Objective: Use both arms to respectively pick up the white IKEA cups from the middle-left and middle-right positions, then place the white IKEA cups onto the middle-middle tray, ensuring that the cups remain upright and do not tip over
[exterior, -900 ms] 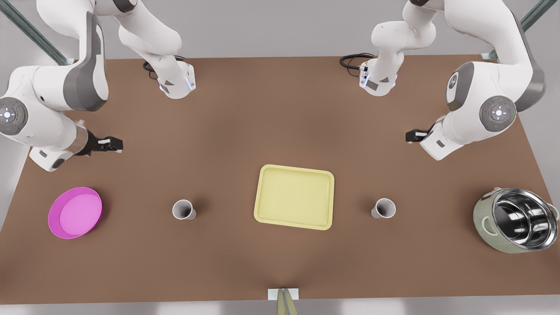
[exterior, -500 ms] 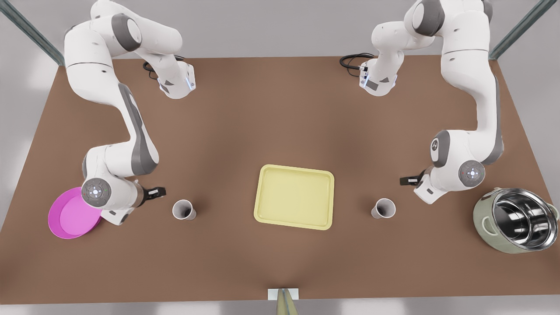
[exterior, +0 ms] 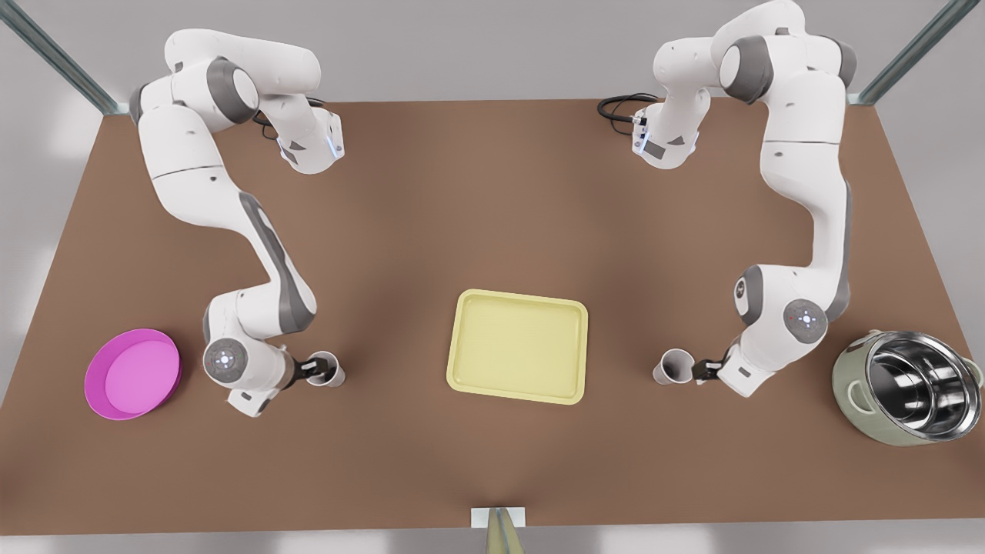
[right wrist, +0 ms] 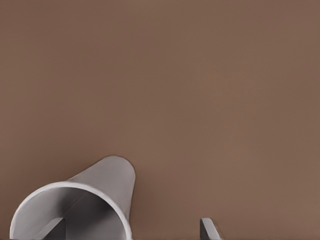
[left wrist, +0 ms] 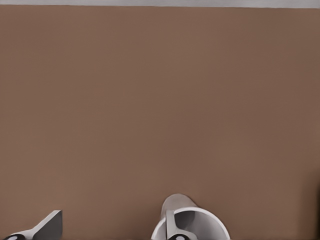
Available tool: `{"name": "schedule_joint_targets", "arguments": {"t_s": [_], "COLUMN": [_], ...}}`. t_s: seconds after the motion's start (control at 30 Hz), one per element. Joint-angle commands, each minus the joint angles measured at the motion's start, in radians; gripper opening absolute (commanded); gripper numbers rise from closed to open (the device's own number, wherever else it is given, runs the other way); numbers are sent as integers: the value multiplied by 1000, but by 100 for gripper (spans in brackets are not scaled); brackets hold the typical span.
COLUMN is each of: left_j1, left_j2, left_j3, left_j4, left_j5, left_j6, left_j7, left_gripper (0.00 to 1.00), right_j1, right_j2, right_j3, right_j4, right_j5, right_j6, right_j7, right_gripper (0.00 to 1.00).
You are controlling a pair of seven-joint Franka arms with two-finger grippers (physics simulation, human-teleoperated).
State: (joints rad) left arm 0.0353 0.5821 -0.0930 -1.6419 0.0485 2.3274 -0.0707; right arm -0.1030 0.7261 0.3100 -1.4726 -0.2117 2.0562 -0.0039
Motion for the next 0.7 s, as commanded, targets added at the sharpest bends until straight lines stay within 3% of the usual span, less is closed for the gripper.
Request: {"name": "schedule_joint_targets", "arguments": {"t_s": [0.0, 0.23, 0.3, 0.33, 0.37, 0.4, 0.43, 0.47, 0.5, 0.67], "left_j1": [0, 0, 1, 1, 1, 1, 1, 1, 1, -11], "left_j2": [1, 54, 78, 90, 90, 88, 85, 82, 73, 73], "left_j3": [-1, -25, -25, -25, -25, -25, -25, -25, -36, -70], "left_j4": [-6, -4, -4, -3, -3, 2, 2, 4, 4, 19], "left_j5": [1, -47, -48, -48, -50, -48, -50, -52, -50, -48], "left_j6": [-3, -51, -49, -49, -49, -51, -51, -53, -54, -62], "left_j7": [-4, -4, -9, -11, -12, -9, -9, -9, -9, -66], "left_gripper": [100, 100, 100, 96, 72, 54, 49, 38, 23, 21], "right_j1": [-1, -6, -9, -9, -9, -7, -7, -6, -3, 3], "right_j2": [2, 15, 15, 15, 13, 13, 12, 10, 9, -10], "right_j3": [0, -2, 0, 0, 0, 0, 0, 0, 0, 34], "right_j4": [-15, -77, -75, -74, -72, -69, -67, -66, -64, -54], "right_j5": [-3, -1, -1, -1, -1, -1, -1, -1, -1, -1], "right_j6": [70, 130, 130, 130, 130, 128, 128, 127, 125, 116], "right_j7": [58, 58, 56, 51, 47, 42, 42, 41, 42, 45], "right_gripper": [100, 97, 60, 54, 49, 39, 30, 21, 21, 21]}}
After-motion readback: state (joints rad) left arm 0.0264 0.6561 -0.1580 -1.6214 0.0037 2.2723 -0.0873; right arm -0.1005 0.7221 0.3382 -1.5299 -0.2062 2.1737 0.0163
